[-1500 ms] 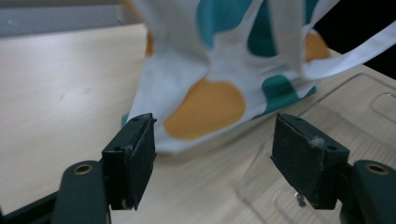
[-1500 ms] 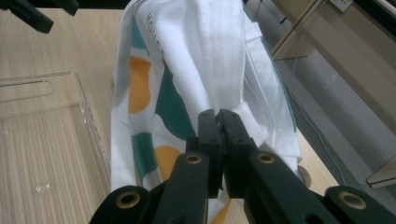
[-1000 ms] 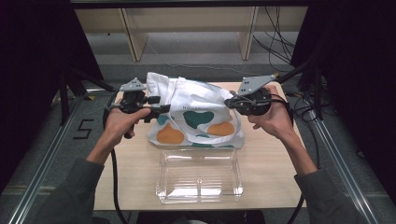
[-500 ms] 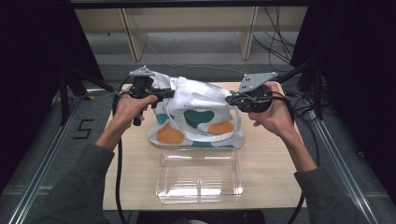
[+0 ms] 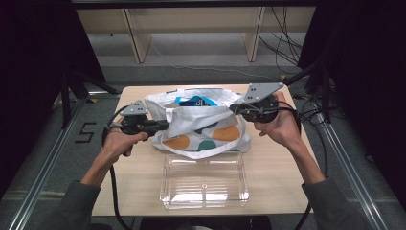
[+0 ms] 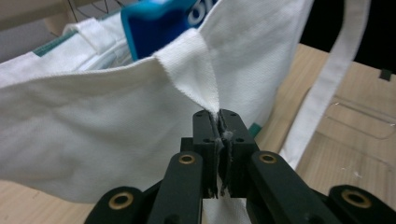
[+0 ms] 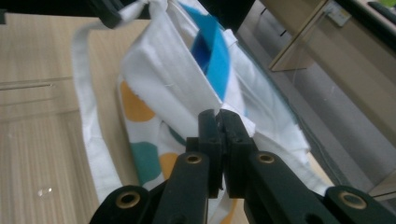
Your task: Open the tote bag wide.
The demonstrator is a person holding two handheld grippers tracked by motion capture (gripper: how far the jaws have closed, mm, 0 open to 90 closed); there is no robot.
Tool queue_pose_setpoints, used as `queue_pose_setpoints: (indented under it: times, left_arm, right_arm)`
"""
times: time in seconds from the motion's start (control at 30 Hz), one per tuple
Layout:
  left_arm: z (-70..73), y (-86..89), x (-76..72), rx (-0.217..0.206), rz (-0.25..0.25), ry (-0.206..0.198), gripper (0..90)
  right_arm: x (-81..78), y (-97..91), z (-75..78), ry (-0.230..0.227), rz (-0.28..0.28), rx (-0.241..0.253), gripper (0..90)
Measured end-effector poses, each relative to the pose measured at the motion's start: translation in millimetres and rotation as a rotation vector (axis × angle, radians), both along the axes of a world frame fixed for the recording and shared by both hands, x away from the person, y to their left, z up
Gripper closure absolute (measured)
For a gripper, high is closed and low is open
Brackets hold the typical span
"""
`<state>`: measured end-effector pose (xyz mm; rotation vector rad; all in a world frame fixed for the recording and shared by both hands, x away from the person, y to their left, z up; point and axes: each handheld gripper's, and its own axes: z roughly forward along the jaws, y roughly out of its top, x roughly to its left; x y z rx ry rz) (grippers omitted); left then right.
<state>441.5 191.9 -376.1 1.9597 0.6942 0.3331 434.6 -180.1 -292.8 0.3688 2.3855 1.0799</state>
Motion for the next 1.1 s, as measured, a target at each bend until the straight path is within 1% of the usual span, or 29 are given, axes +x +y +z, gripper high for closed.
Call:
queue_pose_setpoints:
  times: [0.03, 0.07, 0.1, 0.13, 0.17, 0.2, 0.27, 0.37, 0.4, 0.43, 0.47, 0.5, 0.53, 0.57, 0.6, 0.63, 0.67, 0.7, 0.73, 0.77, 0.8, 0.83, 0.87, 0.9, 0.93, 0.97, 1.0, 1.07, 1.1]
  left_arm:
    - [0.0, 0.0, 0.0, 0.0, 0.0, 0.0, 85.6]
    - [-9.4, -3.7, 6.1, 0.02, 0.006, 0.016, 85.6]
    - [-9.4, -3.7, 6.1, 0.02, 0.006, 0.016, 85.7]
    - [-14.0, -6.7, 8.6, 0.027, 0.006, 0.007, 85.7]
    - [-20.9, -12.9, 12.2, 0.04, 0.003, 0.008, 85.6]
    - [-20.9, -12.9, 12.2, 0.04, 0.003, 0.008, 85.6]
    - [-24.8, -19.1, 14.5, 0.039, 0.002, 0.015, 85.6]
    - [-30.4, -26.2, 17.2, 0.084, -0.002, 0.007, 85.6]
    - [-36.6, -30.2, 17.7, 0.097, 0.025, 0.041, 85.5]
    - [-36.6, -30.2, 17.7, 0.097, 0.025, 0.041, 85.5]
    - [-40.9, -30.5, 24.2, 0.122, -0.002, 0.012, 85.5]
    - [-44.4, -31.5, 25.6, 0.118, 0.007, 0.019, 85.5]
    - [-49.4, -32.6, 27.6, 0.124, 0.012, 0.03, 85.5]
    - [-56.5, -34.3, 29.5, 0.126, 0.01, 0.047, 85.5]
    - [-65.8, -36.8, 32.7, 0.114, 0.016, 0.056, 85.4]
    - [-69.0, -35.7, 35.4, 0.138, 0.001, 0.063, 85.4]
    - [-69.0, -35.7, 35.4, 0.138, 0.001, 0.063, 85.4]
    - [-74.4, -38.6, 36.3, 0.111, 0.021, 0.088, 85.4]
    - [-79.0, -39.8, 38.3, 0.117, 0.013, 0.106, 85.3]
    - [-79.0, -39.8, 38.3, 0.117, 0.013, 0.106, 85.2]
    - [-81.0, -40.3, 38.9, 0.124, 0.007, 0.112, 85.2]
    - [-83.8, -40.5, 40.0, 0.137, -0.005, 0.115, 85.2]
    - [-85.2, -40.3, 40.5, 0.142, -0.013, 0.121, 85.1]
    - [-86.8, -41.1, 40.3, 0.136, -0.008, 0.125, 85.1]
    - [-88.2, -39.9, 40.7, 0.149, -0.02, 0.14, 85.1]
    - [-92.3, -40.6, 40.1, 0.13, -0.025, 0.149, 84.9]
    - [-92.3, -40.6, 40.1, 0.13, -0.025, 0.149, 84.8]
    - [-94.9, -39.9, 38.3, 0.12, -0.031, 0.155, 84.8]
    - [-96.8, -40.6, 36.3, 0.114, -0.026, 0.166, 84.8]
  right_arm:
    - [0.0, 0.0, 0.0, 0.0, 0.0, 0.0, 89.1]
    - [-0.5, 3.0, -6.3, 0.001, 0.007, -0.021, 89.1]
    - [0.2, 3.9, -8.8, 0.0, 0.004, -0.03, 89.1]
    - [0.2, 3.9, -8.8, 0.0, 0.004, -0.03, 89.1]
    - [3.0, 6.2, -16.1, 0.014, 0.004, -0.043, 89.0]
    - [3.0, 6.2, -16.1, 0.014, 0.004, -0.043, 89.0]
    - [5.4, 7.6, -22.1, 0.025, 0.002, -0.052, 89.0]
    - [7.2, 6.8, -26.5, 0.033, 0.004, -0.055, 88.9]
    - [8.0, 6.0, -31.8, 0.033, 0.0, -0.069, 88.9]
    - [8.0, 6.0, -31.8, 0.033, 0.0, -0.069, 88.9]
    - [7.2, 5.5, -35.8, 0.051, -0.018, -0.083, 89.0]
    - [10.3, 4.3, -47.7, 0.061, -0.025, -0.116, 89.0]
    - [10.3, 4.3, -47.7, 0.061, -0.025, -0.116, 89.0]
    - [12.4, 3.6, -55.2, 0.068, -0.026, -0.117, 89.0]
    - [16.2, 1.1, -68.4, 0.101, -0.046, -0.114, 89.0]
    - [18.3, -0.3, -74.0, 0.115, -0.061, -0.101, 89.0]
    - [18.3, -0.3, -74.0, 0.115, -0.061, -0.101, 89.0]
    - [21.2, -1.8, -78.6, 0.131, -0.064, -0.094, 89.0]
    - [27.2, -3.8, -87.9, 0.151, -0.064, -0.082, 89.0]
    - [29.4, -4.9, -92.3, 0.161, -0.079, -0.089, 89.0]
    - [29.4, -4.9, -92.3, 0.161, -0.079, -0.089, 89.0]
    - [31.9, -5.4, -97.0, 0.178, -0.068, -0.088, 89.0]
    - [34.3, -7.1, -103.9, 0.21, -0.077, -0.078, 89.0]
    - [35.9, -8.1, -107.6, 0.218, -0.078, -0.073, 89.0]
    - [36.9, -8.9, -110.8, 0.238, -0.087, -0.069, 89.0]
    - [40.8, -12.4, -120.9, 0.268, -0.087, -0.053, 89.0]
    - [40.8, -12.4, -120.9, 0.268, -0.087, -0.053, 89.0]
    - [43.3, -14.5, -129.9, 0.292, -0.088, -0.047, 89.0]
    - [44.6, -15.2, -133.4, 0.294, -0.084, -0.047, 89.0]
